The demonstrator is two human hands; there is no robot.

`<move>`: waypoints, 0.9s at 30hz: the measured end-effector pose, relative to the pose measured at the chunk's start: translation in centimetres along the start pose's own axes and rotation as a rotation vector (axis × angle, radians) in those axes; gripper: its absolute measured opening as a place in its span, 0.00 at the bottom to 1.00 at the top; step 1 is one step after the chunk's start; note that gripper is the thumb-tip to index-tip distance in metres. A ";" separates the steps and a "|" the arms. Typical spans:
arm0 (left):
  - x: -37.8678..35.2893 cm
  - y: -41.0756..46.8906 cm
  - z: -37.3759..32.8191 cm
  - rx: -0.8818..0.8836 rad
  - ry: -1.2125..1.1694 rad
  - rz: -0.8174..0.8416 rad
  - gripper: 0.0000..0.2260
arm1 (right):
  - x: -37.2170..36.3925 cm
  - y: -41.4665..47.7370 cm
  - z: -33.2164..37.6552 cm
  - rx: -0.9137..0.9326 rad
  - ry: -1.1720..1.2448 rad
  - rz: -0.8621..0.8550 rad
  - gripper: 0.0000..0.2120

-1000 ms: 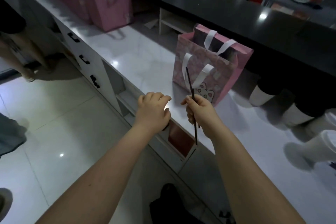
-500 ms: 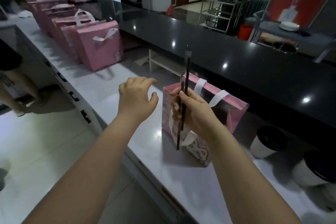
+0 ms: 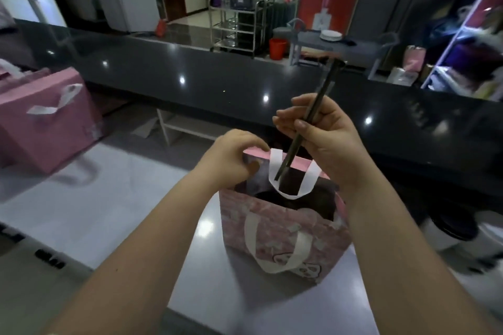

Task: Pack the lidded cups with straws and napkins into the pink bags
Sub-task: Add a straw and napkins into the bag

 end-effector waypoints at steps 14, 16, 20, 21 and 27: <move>-3.1 3.4 3.3 -0.149 0.084 0.577 0.42 | 0.1 -2.7 -5.6 -0.549 -0.618 -0.083 0.11; -3.2 3.2 3.6 -0.123 0.005 0.592 0.47 | 0.5 -3.3 -5.9 -0.660 -0.724 -0.108 0.11; -3.2 2.8 4.4 -0.114 -0.052 0.584 0.50 | 1.4 -4.3 -6.8 -0.784 -0.865 -0.137 0.11; -3.2 2.7 4.4 -0.135 -0.051 0.577 0.49 | 1.3 -4.3 -6.7 -0.746 -0.850 -0.183 0.11; -3.7 2.6 4.0 -0.189 -0.001 0.562 0.48 | 0.0 -4.2 -2.5 -0.126 -0.423 -0.459 0.11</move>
Point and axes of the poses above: each hand's wrist, its own y-axis towards the middle knuckle, its own x-axis out of the back of the hand, z = x × y, the point moved 4 cm from there along y, towards the middle knuckle, and after that the axes turned 11 degrees about z, right-handed, at the moved point
